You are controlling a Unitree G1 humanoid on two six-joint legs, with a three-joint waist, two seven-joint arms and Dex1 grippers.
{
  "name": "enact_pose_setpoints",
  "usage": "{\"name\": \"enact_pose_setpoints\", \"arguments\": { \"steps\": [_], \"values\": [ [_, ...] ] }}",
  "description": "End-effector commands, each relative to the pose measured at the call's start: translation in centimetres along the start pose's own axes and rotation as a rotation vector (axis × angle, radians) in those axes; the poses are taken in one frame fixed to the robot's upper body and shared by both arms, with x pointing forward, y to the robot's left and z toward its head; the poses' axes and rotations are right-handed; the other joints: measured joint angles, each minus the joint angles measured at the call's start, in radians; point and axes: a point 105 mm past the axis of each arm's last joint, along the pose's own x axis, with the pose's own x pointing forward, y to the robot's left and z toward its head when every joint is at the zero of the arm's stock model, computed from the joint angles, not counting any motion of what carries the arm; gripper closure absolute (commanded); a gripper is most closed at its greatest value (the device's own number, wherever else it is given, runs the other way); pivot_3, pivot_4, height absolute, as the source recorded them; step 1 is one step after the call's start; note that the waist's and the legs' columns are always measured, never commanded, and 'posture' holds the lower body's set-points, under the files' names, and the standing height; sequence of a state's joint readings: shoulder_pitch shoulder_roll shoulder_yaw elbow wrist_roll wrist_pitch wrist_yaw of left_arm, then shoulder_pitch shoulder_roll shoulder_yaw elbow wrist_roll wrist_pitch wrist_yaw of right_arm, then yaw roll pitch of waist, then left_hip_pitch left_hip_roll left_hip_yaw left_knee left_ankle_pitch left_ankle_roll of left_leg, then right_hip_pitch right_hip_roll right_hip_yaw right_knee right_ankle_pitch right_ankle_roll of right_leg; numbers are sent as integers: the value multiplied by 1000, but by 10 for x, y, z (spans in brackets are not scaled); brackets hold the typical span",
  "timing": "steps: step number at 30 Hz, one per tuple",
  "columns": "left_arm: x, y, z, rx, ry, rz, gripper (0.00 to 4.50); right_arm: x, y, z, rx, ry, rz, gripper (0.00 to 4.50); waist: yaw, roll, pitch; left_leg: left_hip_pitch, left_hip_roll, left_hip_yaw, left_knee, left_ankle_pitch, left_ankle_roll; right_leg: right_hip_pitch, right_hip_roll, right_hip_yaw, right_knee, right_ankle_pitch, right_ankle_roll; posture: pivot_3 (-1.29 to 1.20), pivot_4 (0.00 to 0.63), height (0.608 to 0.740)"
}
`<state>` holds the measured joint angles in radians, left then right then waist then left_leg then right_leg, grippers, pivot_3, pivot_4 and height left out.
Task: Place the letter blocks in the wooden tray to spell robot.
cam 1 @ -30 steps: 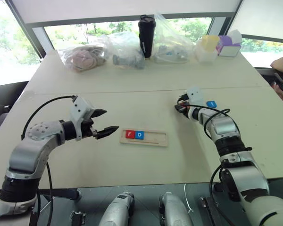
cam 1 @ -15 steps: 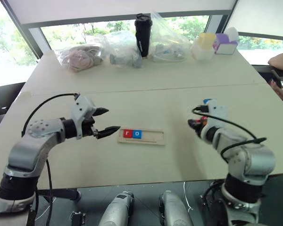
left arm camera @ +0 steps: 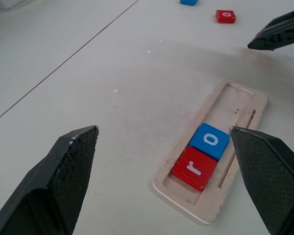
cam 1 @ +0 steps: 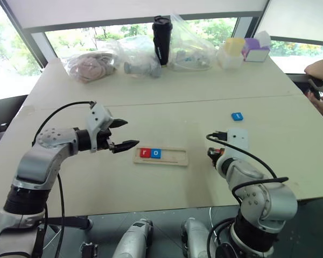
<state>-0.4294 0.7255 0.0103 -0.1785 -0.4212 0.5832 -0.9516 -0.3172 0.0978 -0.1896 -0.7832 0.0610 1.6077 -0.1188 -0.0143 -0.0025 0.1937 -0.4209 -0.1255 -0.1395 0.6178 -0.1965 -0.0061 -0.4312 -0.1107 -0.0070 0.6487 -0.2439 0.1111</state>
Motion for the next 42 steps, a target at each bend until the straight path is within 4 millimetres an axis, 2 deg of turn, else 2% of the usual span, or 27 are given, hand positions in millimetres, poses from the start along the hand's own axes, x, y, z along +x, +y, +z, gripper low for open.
{"name": "enact_pose_setpoints", "arguments": {
  "steps": [1,4,5,7,10,12,13,16,18,19,21,23,28,34,42],
  "values": [
    [0,1,8,44,-15,3,0,-6,5,5,-10,-32,24,1859,0,0,0,0,0,0,0,0,0,0,0,0,0,0,0,0,150,740],
    [0,1,7,41,-12,4,0,-6,2,8,-38,-42,22,306,0,0,0,1,0,0,-2,0,-1,0,0,0,0,0,0,0,150,740],
    [-1,2,6,40,-9,6,0,-6,0,11,-56,-52,16,47,0,0,0,1,0,0,-2,1,-1,0,0,0,0,0,0,0,150,740],
    [-2,2,4,37,-2,7,0,-9,-3,22,-172,-90,46,47,0,0,0,1,0,0,-2,1,-1,0,0,0,0,0,0,0,150,740],
    [-5,-1,4,37,7,-5,0,-15,-17,48,-309,-155,101,47,1,0,0,1,0,1,-2,1,-1,1,0,0,-2,0,0,0,150,740],
    [-11,-4,3,42,27,-29,0,-22,-20,65,-426,-193,299,47,2,-1,0,1,0,2,-2,0,0,1,0,0,-2,0,0,0,150,740],
    [-14,-5,3,48,38,-38,0,-29,-18,65,-507,-198,431,47,1,-1,0,1,0,2,-2,0,0,1,0,-1,-3,0,0,0,150,740],
    [-19,-5,3,56,53,-46,0,-45,-15,48,-662,-177,727,47,2,-3,0,2,2,3,-3,-1,2,4,0,-1,-5,-1,2,0,150,740],
    [-22,-6,3,59,62,-53,0,-45,-22,35,-666,-120,819,47,2,-3,0,3,2,3,-3,-3,4,4,0,-1,-5,-1,2,0,150,740],
    [-23,-9,3,63,72,-69,0,-38,-27,28,-687,-92,845,47,0,-3,0,3,2,3,-3,-3,4,4,0,-1,-5,-1,2,0,150,740],
    [-25,-14,2,77,99,-94,0,-23,-35,18,-758,-62,866,47,-4,-4,1,3,2,6,-2,-3,4,4,-1,0,-5,-1,2,0,150,740],
    [-30,-21,-8,125,183,-116,0,-6,-40,13,-810,-58,864,47,-6,-5,1,4,2,8,-1,-3,4,5,-1,2,-6,-1,1,0,150,740],
    [-41,-25,-8,126,204,-93,0,21,-47,15,-838,-74,849,47,4,-5,1,5,2,9,-1,-3,4,5,-1,3,-5,-2,-3,0,150,740],
    [-46,-25,-9,122,211,-67,0,26,-45,14,-829,-83,873,47,6,-5,1,5,2,8,-2,-3,4,5,-2,3,-6,-1,1,0,150,740],
    [-45,-24,-10,113,205,-58,0,23,-53,15,-833,-77,857,47,5,-5,1,5,2,8,-2,-3,4,5,-2,3,-6,-1,1,0,150,740]
  ]
}}
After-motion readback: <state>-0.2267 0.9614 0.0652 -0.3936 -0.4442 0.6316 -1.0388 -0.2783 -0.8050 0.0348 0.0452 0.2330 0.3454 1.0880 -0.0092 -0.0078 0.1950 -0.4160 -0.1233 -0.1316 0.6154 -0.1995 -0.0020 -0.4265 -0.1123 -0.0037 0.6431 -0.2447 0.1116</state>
